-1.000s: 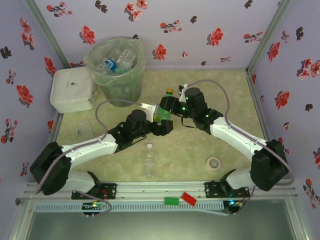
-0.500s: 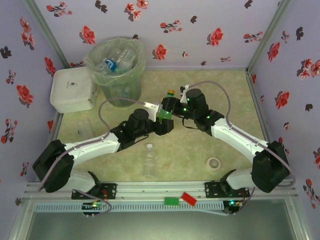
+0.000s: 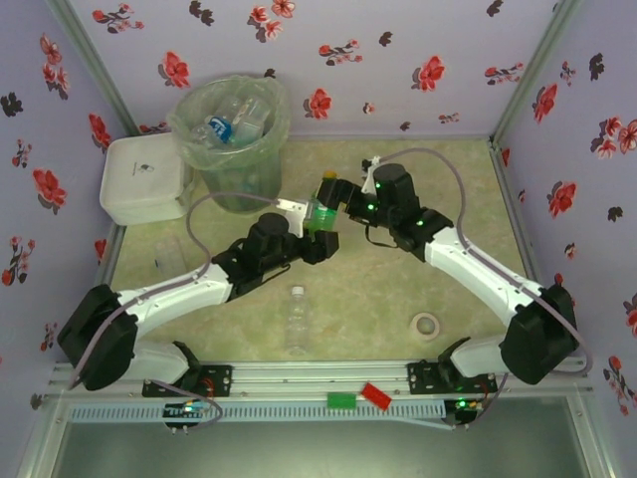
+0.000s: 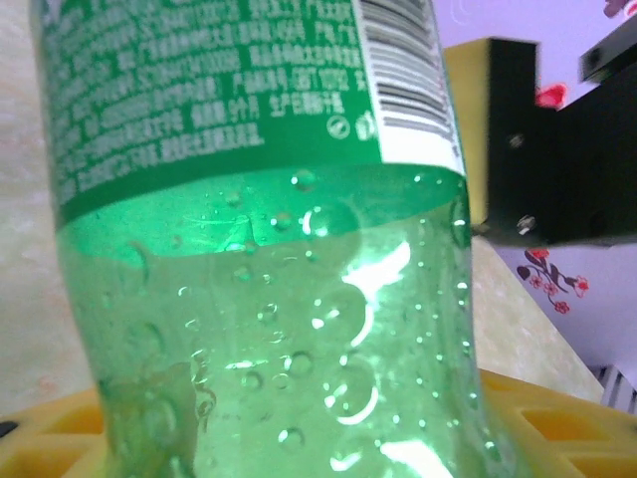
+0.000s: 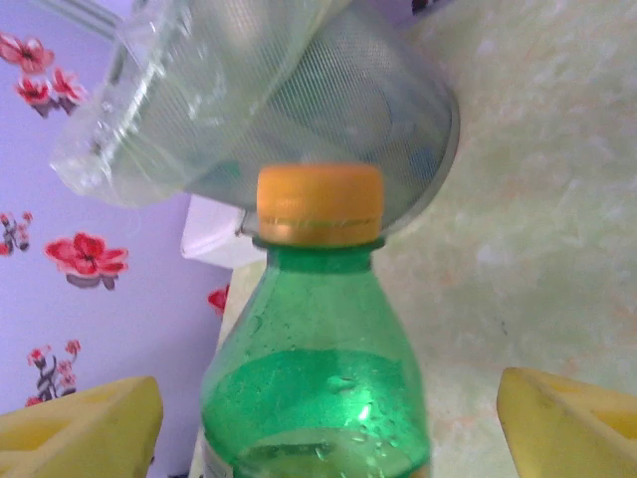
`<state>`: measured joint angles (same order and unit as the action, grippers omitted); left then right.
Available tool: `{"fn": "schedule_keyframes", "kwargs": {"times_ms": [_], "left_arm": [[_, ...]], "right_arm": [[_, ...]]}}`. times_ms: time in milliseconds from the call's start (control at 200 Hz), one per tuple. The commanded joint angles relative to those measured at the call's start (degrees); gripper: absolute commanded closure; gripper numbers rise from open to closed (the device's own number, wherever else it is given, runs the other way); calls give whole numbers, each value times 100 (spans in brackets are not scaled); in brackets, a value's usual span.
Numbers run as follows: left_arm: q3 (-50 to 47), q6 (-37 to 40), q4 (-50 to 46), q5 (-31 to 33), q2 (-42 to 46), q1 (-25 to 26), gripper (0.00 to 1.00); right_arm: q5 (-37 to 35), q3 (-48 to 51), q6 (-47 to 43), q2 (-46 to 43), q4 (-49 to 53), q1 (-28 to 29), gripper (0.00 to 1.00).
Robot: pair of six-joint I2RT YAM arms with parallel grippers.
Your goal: Put the plastic bottles in the bin
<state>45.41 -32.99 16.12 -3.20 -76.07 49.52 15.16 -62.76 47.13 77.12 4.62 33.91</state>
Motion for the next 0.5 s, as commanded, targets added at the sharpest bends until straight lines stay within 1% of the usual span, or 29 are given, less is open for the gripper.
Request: {"fn": "schedule_keyframes", "kwargs": {"times_ms": [0,130,260,355,490], "left_arm": [[-21,103,-281,329,409,-115,49],[273,404,-843,373,783,-383,50],[1169,1090,-1729,379,1005,-789,52],[2144,1498,-2449,358,914,-1357,54],[3597,1961,-3255,190,392,-2237,54]], "right_arm": [[-206,-238,-189,-300,295,-255,9],[-303,-222,-261,-485,428,-544,1],[-517,36,-400,-755,477,-625,0],[-684,348,-429,-970,422,-640,0],[-737,770,-320,-1197,298,-640,1]]}}
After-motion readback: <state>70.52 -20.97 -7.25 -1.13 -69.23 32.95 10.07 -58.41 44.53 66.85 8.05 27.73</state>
